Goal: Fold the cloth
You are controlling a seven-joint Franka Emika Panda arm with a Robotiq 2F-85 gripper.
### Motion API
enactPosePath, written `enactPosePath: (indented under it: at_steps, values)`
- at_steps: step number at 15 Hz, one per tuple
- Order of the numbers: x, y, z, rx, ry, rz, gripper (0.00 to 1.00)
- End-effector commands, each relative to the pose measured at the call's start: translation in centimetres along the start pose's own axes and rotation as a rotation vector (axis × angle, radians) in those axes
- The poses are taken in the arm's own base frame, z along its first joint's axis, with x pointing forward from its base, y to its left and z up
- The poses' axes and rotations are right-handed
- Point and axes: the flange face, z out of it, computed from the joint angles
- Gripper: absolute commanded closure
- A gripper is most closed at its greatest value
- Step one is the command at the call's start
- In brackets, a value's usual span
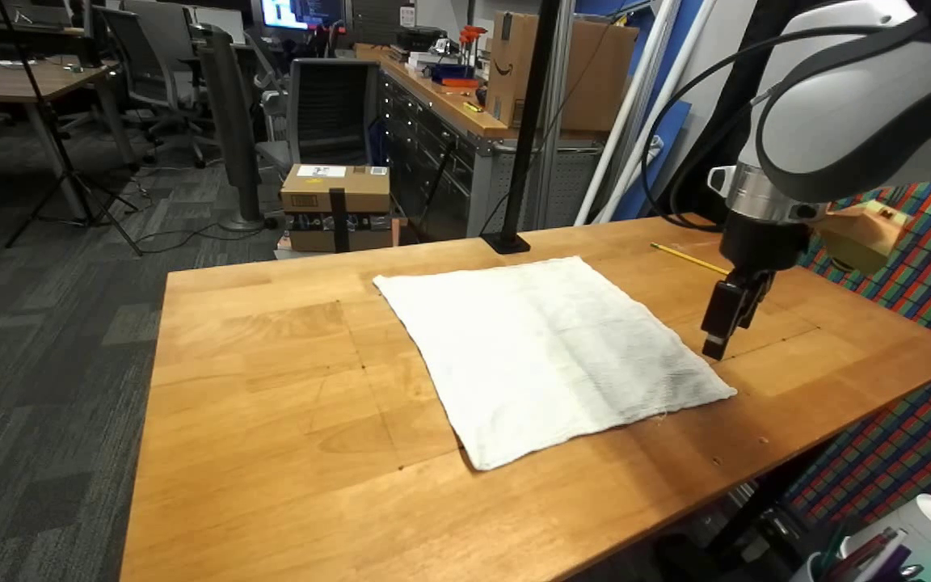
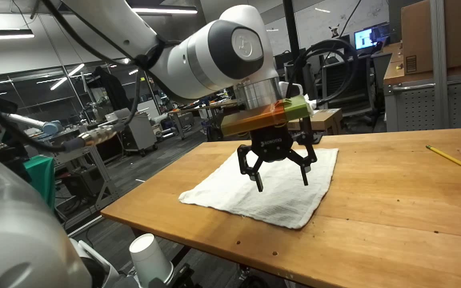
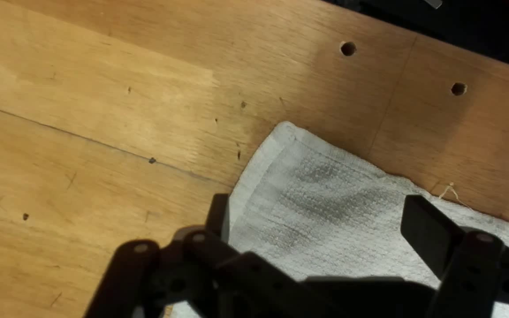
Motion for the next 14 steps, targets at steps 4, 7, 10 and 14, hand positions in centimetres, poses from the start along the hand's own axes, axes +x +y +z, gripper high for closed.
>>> enactPosePath:
  at_steps: [4, 7, 10, 14]
  values:
    - [-0.9, -0.4, 1.7, -0.027, 0.084, -0.062, 0.00]
    - [-1.2, -0.3, 2.6, -0.026, 0.099, -0.087, 0.00]
    - [-0.9, -0.1, 3.4, -0.017, 0.100, -0.119, 0.00]
    - [-0.7, -0.1, 4.6, -0.013, 0.088, -0.163, 0.00]
